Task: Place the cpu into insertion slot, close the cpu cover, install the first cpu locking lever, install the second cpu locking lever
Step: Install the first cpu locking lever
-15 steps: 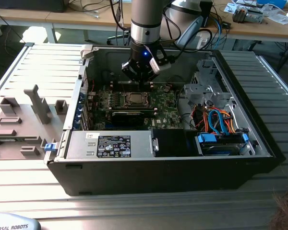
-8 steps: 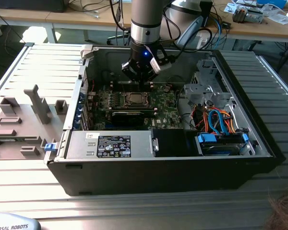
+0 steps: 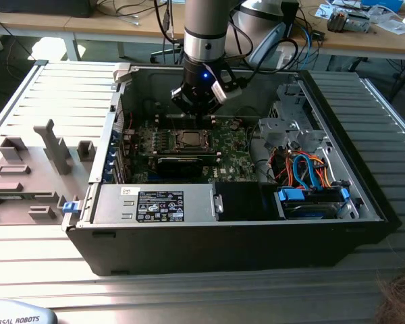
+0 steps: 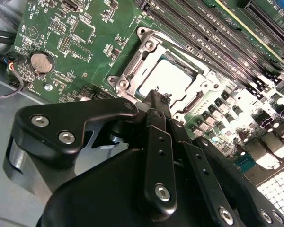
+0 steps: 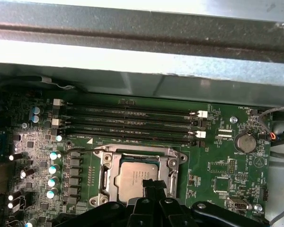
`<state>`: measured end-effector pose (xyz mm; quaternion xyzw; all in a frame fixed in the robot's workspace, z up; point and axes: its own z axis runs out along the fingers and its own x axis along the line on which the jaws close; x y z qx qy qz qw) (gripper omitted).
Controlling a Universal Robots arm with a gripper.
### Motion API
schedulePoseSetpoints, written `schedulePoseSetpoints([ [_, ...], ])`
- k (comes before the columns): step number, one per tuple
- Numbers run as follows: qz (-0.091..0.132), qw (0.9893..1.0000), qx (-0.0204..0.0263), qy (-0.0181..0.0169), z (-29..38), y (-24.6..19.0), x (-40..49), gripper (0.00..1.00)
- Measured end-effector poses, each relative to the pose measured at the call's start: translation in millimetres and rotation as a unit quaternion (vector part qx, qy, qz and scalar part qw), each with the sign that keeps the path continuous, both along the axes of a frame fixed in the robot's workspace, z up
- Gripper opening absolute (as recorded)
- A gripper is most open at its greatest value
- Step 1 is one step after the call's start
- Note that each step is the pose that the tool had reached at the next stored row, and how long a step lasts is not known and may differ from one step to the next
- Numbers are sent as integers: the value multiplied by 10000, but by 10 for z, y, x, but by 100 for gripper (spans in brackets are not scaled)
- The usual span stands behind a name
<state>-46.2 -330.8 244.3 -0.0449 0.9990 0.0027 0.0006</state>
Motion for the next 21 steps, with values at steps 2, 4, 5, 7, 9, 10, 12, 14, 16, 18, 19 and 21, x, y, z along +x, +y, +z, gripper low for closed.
schedulePoseSetpoints([
  [2,29,10000,0,0,0,0,0,11],
  [4,52,10000,0,0,0,0,0,11],
  [5,71,10000,0,0,0,0,0,11],
  [7,99,10000,0,0,0,0,0,11],
  [9,122,9999,0,0,0,0,0,11],
  [10,146,9999,0,0,0,0,0,11],
  [12,187,9998,0,0,0,0,0,11],
  [14,215,9998,0,0,0,0,0,11],
  [16,240,9997,0,0,0,0,0,11],
  [18,266,9996,0,0,0,0,0,11],
  [19,278,9996,0,0,0,0,0,11],
  [21,303,9995,0,0,0,0,0,11],
])
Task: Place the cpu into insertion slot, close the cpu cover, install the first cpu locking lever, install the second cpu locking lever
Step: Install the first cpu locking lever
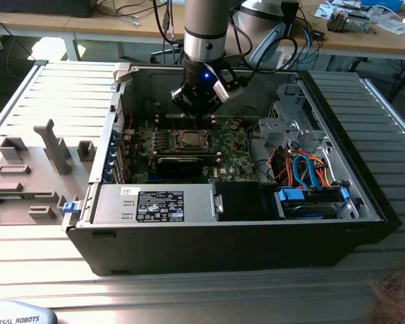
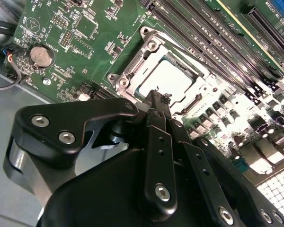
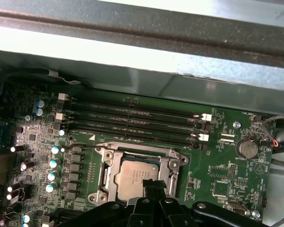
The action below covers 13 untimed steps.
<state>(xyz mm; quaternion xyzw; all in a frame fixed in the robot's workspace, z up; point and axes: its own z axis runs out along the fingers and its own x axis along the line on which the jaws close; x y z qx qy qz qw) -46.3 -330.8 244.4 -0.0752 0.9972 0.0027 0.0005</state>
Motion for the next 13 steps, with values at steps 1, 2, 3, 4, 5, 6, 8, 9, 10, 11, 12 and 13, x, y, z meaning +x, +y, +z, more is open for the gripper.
schedulePoseSetpoints([
  [1,9,10000,0,0,0,0,0,11],
  [2,24,10000,0,0,0,0,0,11],
  [3,35,10000,0,0,0,0,0,11],
  [4,62,10000,0,0,0,0,0,11],
  [5,77,10000,0,0,0,0,0,11],
  [6,88,10000,0,0,0,0,0,11],
  [8,110,9999,0,0,0,0,0,11],
  [9,124,9999,0,0,0,0,0,11],
  [10,133,9999,0,0,0,0,0,11],
  [11,142,9999,0,0,0,0,0,11],
  [12,152,9999,0,0,0,0,0,11],
  [13,164,9999,0,0,0,0,0,11],
])
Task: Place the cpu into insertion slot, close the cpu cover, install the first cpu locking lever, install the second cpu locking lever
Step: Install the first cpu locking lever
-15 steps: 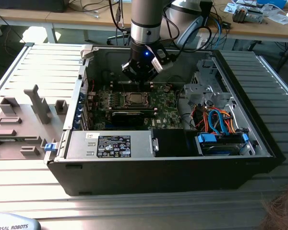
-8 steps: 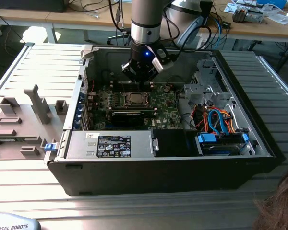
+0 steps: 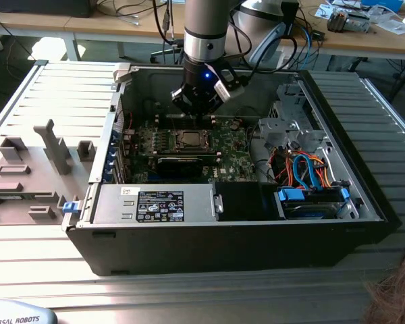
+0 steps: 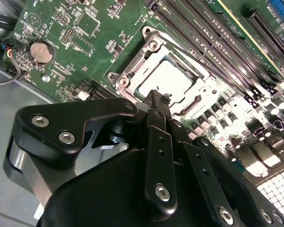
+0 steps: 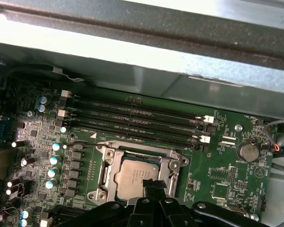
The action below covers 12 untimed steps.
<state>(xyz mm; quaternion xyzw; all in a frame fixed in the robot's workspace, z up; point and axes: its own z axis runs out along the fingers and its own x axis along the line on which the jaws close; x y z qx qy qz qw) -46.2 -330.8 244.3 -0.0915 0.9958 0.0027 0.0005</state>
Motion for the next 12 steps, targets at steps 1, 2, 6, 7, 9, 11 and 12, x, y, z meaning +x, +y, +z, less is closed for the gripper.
schedulePoseSetpoints([
  [1,9,10000,0,0,0,0,0,11],
  [2,23,10000,0,0,0,0,0,11],
  [6,58,10000,0,0,0,0,0,11],
  [7,67,10000,0,0,0,0,0,11],
  [9,88,10000,0,0,0,0,0,11],
  [11,108,9999,0,0,0,0,0,11],
  [12,116,9999,0,0,0,0,0,11],
])
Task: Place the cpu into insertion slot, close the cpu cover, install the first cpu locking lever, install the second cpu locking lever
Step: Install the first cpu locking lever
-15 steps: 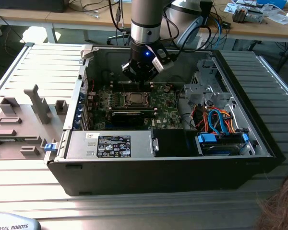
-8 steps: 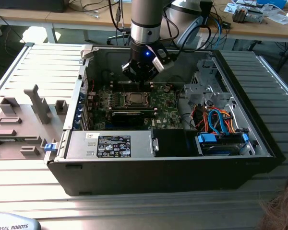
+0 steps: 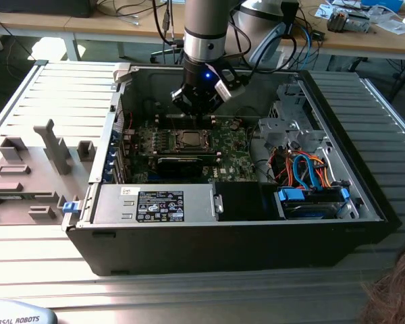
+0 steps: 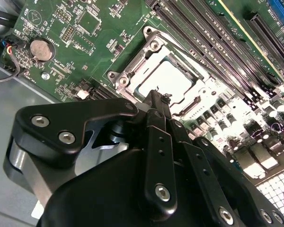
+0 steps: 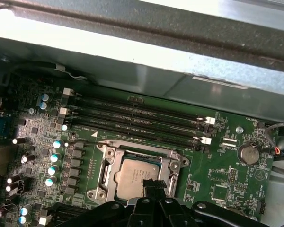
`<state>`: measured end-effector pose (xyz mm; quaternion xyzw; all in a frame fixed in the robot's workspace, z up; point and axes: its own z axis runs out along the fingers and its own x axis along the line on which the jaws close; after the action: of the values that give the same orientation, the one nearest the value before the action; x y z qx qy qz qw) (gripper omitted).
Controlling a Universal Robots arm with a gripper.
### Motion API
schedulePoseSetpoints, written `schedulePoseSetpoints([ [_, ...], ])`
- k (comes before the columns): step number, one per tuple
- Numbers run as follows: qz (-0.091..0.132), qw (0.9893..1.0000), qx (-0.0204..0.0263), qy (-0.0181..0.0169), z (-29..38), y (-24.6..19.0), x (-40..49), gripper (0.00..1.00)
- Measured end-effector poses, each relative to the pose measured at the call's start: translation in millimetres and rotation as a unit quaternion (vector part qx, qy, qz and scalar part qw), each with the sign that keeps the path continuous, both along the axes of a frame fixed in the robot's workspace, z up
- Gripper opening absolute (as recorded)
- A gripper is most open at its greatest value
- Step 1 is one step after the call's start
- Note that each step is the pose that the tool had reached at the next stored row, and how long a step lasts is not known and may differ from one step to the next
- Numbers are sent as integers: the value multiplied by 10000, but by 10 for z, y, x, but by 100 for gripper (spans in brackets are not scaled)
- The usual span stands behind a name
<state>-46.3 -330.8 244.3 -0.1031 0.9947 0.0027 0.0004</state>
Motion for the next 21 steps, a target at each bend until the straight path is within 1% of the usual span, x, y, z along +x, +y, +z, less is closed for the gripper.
schedulePoseSetpoints([
  [11,123,9999,0,0,0,0,0,11],
  [21,269,9996,0,0,0,0,0,11],
])
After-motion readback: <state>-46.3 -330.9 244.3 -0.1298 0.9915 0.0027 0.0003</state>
